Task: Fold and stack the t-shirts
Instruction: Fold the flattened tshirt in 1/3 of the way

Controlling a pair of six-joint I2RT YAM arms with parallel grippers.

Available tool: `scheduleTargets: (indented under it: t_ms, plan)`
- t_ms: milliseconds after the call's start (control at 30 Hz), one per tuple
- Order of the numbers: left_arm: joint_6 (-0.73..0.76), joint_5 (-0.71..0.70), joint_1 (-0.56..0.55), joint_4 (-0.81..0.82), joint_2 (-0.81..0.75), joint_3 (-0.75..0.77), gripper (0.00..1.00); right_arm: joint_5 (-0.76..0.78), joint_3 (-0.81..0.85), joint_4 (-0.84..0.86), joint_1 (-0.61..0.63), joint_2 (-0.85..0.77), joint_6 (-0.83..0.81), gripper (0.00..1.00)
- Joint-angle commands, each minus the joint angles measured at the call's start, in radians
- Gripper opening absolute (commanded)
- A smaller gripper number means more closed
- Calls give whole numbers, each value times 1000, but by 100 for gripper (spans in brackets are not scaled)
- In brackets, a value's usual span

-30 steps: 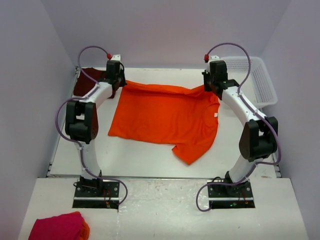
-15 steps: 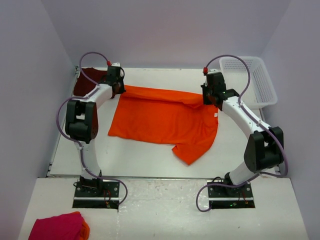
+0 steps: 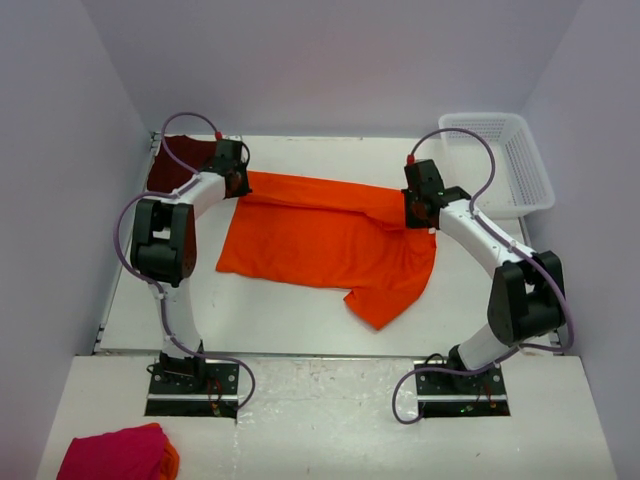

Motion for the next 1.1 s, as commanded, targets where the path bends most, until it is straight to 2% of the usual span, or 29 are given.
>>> scheduleTargets:
  t_ms: [0, 800, 867, 900, 933, 967, 1033, 1067]
  plan:
    - [-13, -6, 6, 0, -2, -6, 0, 42, -23, -22, 6, 13, 47, 0]
    - [-10, -26, 0, -11, 33, 11, 0, 57, -45, -80, 36, 163, 151, 0]
    - [-15, -44, -3, -12, 26, 5, 17, 53, -40, -88, 36, 165, 170, 0]
    - [-19, -61, -7, -11, 10, -8, 23, 51, -37, -89, 37, 162, 177, 4]
    - [-26, -84, -12, -6, -2, -18, 40, 47, -42, -86, 37, 153, 185, 12]
    - [-38, -139, -15, -6, -16, -28, 49, 42, -51, -74, 46, 139, 191, 32]
    - [-80, -248, -33, -18, -75, -60, 61, 78, -60, -83, 59, 95, 203, 46]
    - [-108, -308, -43, -33, -101, -71, 62, 97, -57, -102, 75, 75, 216, 50]
